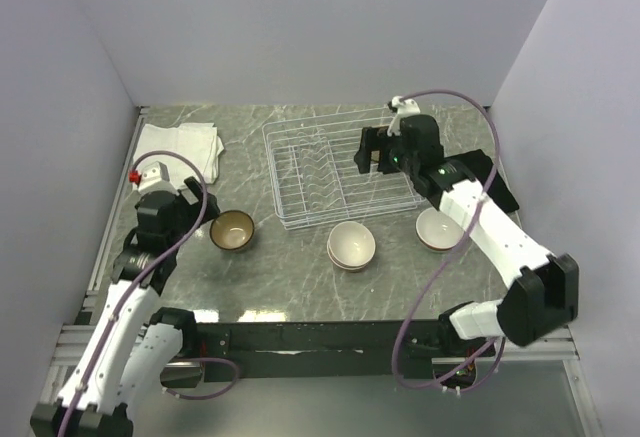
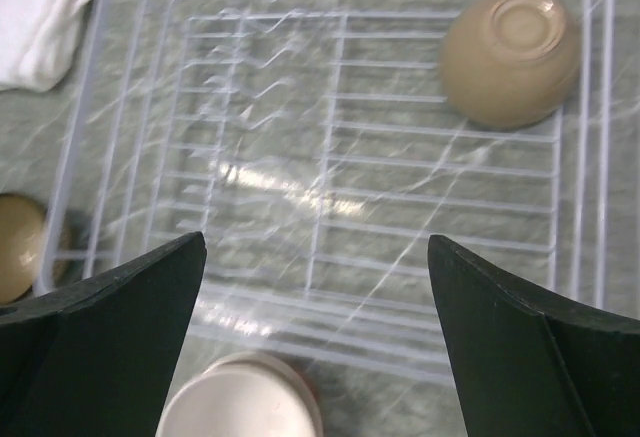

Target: Unload the bowls from the dish rack

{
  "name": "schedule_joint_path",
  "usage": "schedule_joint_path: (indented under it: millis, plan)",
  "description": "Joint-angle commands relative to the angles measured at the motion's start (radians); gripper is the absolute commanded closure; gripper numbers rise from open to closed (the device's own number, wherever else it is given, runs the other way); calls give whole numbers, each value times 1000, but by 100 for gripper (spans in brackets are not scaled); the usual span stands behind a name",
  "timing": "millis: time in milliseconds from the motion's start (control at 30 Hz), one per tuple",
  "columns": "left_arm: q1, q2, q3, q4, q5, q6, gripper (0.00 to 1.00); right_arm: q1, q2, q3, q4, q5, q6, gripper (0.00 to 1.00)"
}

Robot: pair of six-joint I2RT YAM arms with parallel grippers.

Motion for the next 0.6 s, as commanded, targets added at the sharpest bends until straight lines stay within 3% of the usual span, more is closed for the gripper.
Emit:
schedule_joint_path:
  millis: [0, 333, 567]
  plan:
    - [4, -77, -45, 113, -1, 100, 1, 2, 164, 211, -88, 145, -112, 0]
    - [-17, -77, -40, 119, -9, 108, 0, 5, 515, 414, -86, 338, -351, 3]
    - [-36, -65, -42, 128, -12, 111, 1, 49, 644, 456, -27, 484, -506, 2]
